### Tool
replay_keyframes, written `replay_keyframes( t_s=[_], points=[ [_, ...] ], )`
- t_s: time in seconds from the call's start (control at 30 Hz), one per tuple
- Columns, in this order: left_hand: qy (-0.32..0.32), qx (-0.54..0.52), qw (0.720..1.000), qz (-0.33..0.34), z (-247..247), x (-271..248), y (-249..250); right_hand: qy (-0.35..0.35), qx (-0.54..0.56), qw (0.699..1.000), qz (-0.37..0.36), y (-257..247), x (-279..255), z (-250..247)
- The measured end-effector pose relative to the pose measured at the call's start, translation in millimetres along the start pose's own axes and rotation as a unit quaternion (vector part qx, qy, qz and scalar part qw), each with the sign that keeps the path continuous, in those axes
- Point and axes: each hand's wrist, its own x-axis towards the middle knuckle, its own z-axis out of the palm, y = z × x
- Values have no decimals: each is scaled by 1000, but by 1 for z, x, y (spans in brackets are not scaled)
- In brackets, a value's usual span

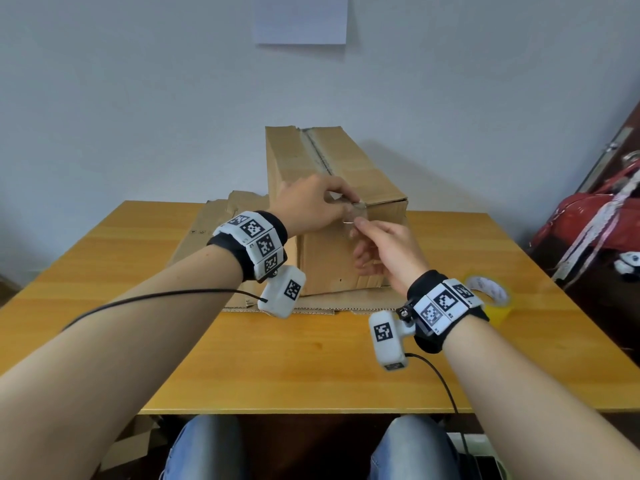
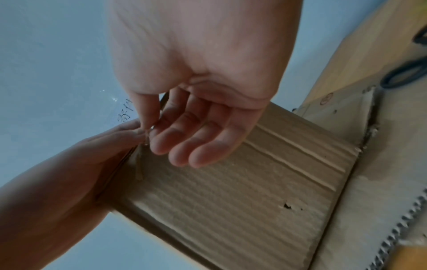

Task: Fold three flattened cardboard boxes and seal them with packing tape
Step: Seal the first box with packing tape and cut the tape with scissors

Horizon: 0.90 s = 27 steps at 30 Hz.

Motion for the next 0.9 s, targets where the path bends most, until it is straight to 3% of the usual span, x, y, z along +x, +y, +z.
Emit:
replay_keyframes(
  t_s=[0.17, 0.53, 0.9],
  points=[
    [-1, 17, 1000, 19, 4, -2, -5, 33, -21, 999, -5, 6, -2, 3],
    [1, 36, 999, 27, 5, -1, -9, 29, -48, 998, -2, 5, -7, 1],
    [-4, 58, 998, 30, 6, -6, -6, -3, -50, 998, 45, 1, -7, 0]
  ],
)
